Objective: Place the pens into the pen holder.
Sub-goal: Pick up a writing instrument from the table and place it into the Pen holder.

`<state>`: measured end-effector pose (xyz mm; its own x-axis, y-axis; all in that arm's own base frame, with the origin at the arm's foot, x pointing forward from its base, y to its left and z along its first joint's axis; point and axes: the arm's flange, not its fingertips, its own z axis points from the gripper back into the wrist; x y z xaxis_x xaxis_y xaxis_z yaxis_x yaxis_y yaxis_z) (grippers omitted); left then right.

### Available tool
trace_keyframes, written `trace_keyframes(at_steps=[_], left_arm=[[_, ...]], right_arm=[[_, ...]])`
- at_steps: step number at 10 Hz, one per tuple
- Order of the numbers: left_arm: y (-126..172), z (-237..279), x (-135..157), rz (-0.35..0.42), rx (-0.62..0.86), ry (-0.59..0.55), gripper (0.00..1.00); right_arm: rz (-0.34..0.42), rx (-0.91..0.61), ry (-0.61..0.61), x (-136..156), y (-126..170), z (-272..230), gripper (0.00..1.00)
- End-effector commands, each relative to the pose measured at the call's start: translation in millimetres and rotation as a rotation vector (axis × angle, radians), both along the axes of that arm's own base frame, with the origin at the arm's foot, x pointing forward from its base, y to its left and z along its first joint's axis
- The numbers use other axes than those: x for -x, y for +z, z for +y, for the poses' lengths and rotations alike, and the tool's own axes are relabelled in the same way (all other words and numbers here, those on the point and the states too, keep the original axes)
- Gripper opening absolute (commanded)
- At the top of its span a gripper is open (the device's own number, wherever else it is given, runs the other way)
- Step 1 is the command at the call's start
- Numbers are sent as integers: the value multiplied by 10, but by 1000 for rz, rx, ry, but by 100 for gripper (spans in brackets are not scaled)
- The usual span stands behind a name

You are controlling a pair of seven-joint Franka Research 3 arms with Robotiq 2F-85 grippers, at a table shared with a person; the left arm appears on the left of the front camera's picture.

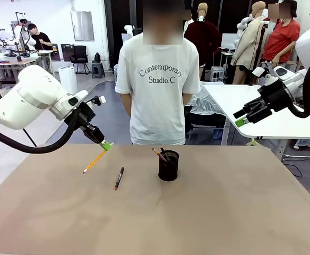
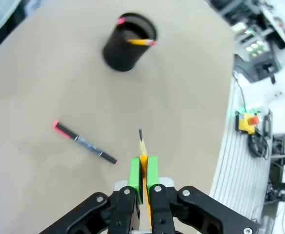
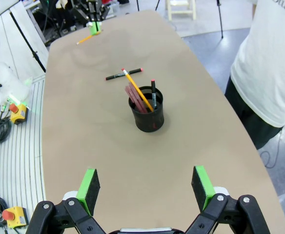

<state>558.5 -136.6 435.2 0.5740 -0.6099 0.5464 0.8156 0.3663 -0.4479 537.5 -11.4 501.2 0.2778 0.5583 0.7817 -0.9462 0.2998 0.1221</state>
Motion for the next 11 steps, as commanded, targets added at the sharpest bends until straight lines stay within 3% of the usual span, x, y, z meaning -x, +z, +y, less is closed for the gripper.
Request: trace_keyframes(at_steps=[1,3,4,5,10,11], left_arm=[[-65,202,51,-32,132,-142,0],[-63,219,22,-93,228,-202,0],[-81,229,18,-89,253,-267,0],[-28,185,52,-83,163,-169,0],[-67,191,27,-89,179,-183,0],[-94,107,-31,-186,284,-218,0]], right_arm=[[3,-1,-5,4,19,4,100],[3,-1,-5,4,19,4,100],[3,-1,-5,4,19,4,100],[3,-1,-5,4,19,4,100],[3,-1,-5,4,19,4,100],[3,-1,-5,4,19,4,100]])
